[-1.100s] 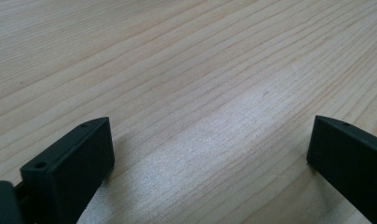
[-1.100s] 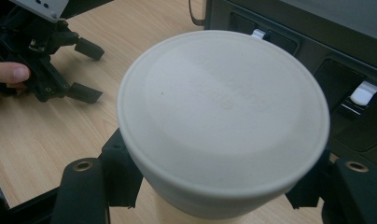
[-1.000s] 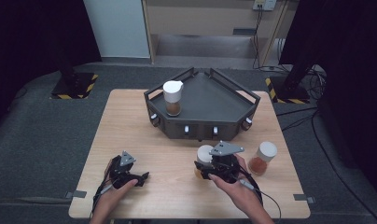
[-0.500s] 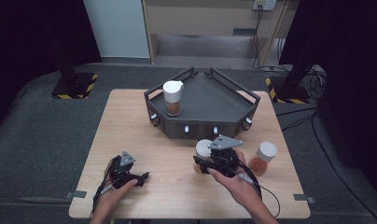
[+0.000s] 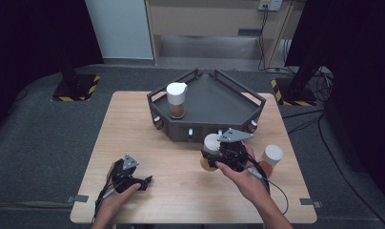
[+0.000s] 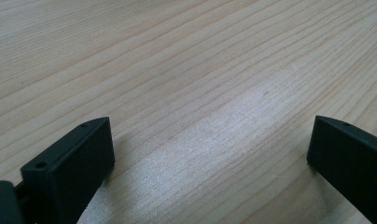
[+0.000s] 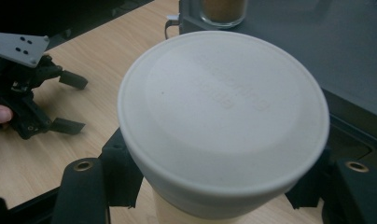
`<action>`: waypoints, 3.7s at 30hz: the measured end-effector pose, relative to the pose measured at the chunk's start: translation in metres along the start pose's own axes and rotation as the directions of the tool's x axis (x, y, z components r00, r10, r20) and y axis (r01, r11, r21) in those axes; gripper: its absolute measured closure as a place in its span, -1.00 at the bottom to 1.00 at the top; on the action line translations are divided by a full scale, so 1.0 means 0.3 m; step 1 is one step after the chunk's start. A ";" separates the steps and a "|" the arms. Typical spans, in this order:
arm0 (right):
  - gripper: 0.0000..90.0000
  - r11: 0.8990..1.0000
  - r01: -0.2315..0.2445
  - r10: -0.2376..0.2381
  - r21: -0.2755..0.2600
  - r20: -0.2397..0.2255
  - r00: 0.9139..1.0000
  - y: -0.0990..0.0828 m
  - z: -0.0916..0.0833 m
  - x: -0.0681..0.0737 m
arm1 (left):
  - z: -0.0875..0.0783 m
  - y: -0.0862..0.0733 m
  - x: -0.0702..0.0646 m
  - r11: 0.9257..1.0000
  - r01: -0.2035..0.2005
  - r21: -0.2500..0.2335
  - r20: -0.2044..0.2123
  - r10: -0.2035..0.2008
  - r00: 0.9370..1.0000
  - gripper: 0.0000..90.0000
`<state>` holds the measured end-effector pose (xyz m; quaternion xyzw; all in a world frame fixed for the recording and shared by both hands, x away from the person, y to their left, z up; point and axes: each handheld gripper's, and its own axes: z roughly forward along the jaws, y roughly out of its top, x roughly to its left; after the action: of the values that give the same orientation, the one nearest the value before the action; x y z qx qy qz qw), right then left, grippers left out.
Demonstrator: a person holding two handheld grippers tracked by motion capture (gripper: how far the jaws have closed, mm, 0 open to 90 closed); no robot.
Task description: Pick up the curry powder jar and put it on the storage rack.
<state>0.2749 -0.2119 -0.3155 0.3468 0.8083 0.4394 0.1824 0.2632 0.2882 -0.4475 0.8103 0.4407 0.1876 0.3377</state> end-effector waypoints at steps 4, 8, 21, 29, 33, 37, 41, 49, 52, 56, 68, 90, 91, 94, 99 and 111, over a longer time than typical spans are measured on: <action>-0.23 1.000 -0.001 0.001 0.000 0.013 1.000 0.022 -0.006 -0.015 | 0.000 0.000 0.000 1.000 0.000 0.000 0.000 0.000 1.000 -1.00; -0.23 1.000 0.006 -0.006 0.000 0.025 1.000 0.041 -0.008 -0.026 | 0.000 0.000 0.000 1.000 0.000 0.000 0.000 0.000 1.000 -1.00; -0.23 1.000 0.006 -0.006 0.002 0.034 0.999 0.090 -0.006 -0.048 | 0.000 0.000 0.000 1.000 0.000 0.000 0.001 0.000 1.000 -1.00; -0.23 1.000 0.003 -0.003 0.000 0.034 0.999 0.125 -0.011 -0.064 | 0.000 0.000 0.001 1.000 -0.001 0.001 0.001 0.001 1.000 -1.00; -0.23 1.000 0.006 -0.006 -0.001 0.039 0.999 0.146 -0.014 -0.065 | 0.000 0.000 0.001 1.000 0.000 0.000 0.001 0.000 1.000 -1.00; -0.23 1.000 0.009 -0.008 -0.006 0.038 0.999 0.165 -0.011 -0.069 | 0.000 0.000 0.001 1.000 0.000 0.000 0.002 0.000 1.000 -1.00; -0.23 1.000 0.003 -0.003 -0.005 0.038 0.999 0.183 -0.004 -0.070 | 0.000 0.000 0.001 1.000 0.000 0.000 0.002 0.000 1.000 -1.00; -0.23 1.000 0.009 -0.010 0.001 0.044 0.999 0.224 0.002 -0.070 | 0.000 0.000 0.001 1.000 -0.001 0.001 0.001 0.001 1.000 -1.00; -0.23 1.000 0.012 -0.012 -0.004 0.047 0.999 0.240 0.003 -0.070 | 0.000 0.000 0.001 1.000 -0.001 0.001 0.002 0.001 1.000 -1.00; -0.23 1.000 0.015 -0.015 0.000 0.053 0.998 0.258 0.011 -0.070 | 0.000 0.001 0.001 1.000 -0.002 0.002 0.001 0.002 1.000 -1.00; -0.23 1.000 0.023 -0.024 0.004 0.055 0.998 0.315 0.044 -0.075 | 0.000 0.000 0.001 1.000 0.001 0.000 0.001 -0.001 1.000 -1.00; -0.23 1.000 -0.005 0.005 0.006 0.109 0.994 0.390 0.057 -0.147 | 0.000 0.001 0.002 1.000 -0.001 0.001 0.002 0.001 1.000 -1.00; -0.23 1.000 -0.012 0.011 0.005 0.111 0.994 0.394 0.060 -0.152 | 0.000 0.001 0.002 1.000 -0.001 0.001 0.002 0.001 1.000 -1.00; -0.23 1.000 -0.008 0.007 0.006 0.120 0.993 0.402 0.067 -0.154 | 0.000 0.001 0.002 1.000 -0.001 0.001 0.002 0.001 1.000 -1.00; -0.23 1.000 -0.019 0.018 0.008 0.120 0.993 0.410 0.092 -0.164 | 0.000 0.001 0.002 1.000 -0.001 0.002 0.002 0.001 1.000 -1.00; -0.23 0.999 -0.048 0.046 0.008 0.127 0.991 0.422 0.161 -0.192 | 0.000 0.001 0.002 1.000 -0.001 0.002 0.003 0.001 1.000 -1.00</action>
<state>0.3946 -0.1781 -0.2367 0.3939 0.7892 0.4161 0.2209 0.2637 0.2887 -0.4472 0.8112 0.4398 0.1863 0.3374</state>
